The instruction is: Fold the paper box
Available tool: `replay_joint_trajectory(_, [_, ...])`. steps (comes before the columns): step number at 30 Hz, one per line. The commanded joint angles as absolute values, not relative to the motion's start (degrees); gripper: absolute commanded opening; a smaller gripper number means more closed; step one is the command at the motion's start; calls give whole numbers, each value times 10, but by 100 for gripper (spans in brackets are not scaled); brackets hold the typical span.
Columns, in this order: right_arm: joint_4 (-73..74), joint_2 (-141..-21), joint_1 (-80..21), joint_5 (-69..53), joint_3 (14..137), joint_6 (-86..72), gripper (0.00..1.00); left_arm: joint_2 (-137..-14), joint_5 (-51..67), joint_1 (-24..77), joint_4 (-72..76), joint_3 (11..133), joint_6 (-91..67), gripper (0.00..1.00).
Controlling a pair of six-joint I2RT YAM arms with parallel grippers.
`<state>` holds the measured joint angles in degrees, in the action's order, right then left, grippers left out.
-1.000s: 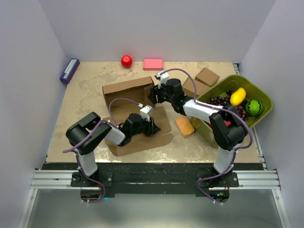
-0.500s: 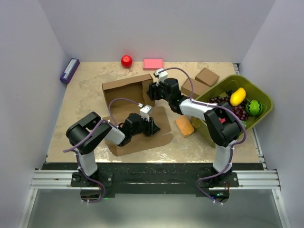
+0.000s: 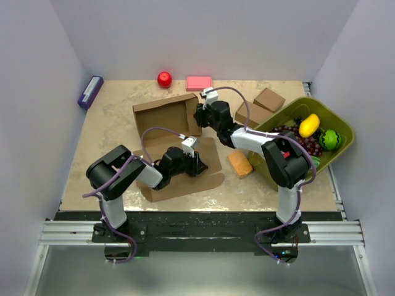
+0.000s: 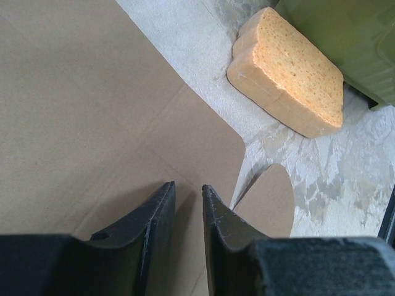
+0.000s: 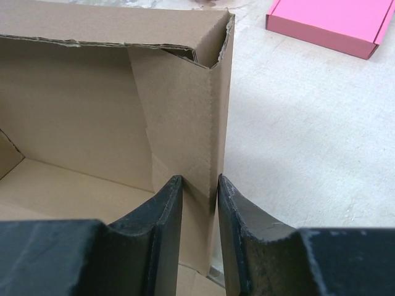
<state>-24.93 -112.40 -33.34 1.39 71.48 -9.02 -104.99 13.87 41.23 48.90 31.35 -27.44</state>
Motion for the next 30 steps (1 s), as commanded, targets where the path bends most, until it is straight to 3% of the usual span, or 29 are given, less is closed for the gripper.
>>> replay_joint_trajectory(1, [-250,-1141,-330,73,732,-97,19,-1086,134,412,366,292,-260,30])
replay_joint_trajectory(12, [-298,-1102,-355,117,675,-59,0,-1059,143,412,355,308,-263,34])
replay_joint_trajectory(19, [-339,-1059,-363,103,614,-33,0,-967,136,405,275,349,-257,62])
replay_joint_trajectory(22, [-340,-1047,-364,86,602,-26,0,-905,134,396,245,340,-263,68])
replay_joint_trajectory(30, [-351,-1023,-371,65,570,-11,0,-707,108,381,60,343,-256,73])
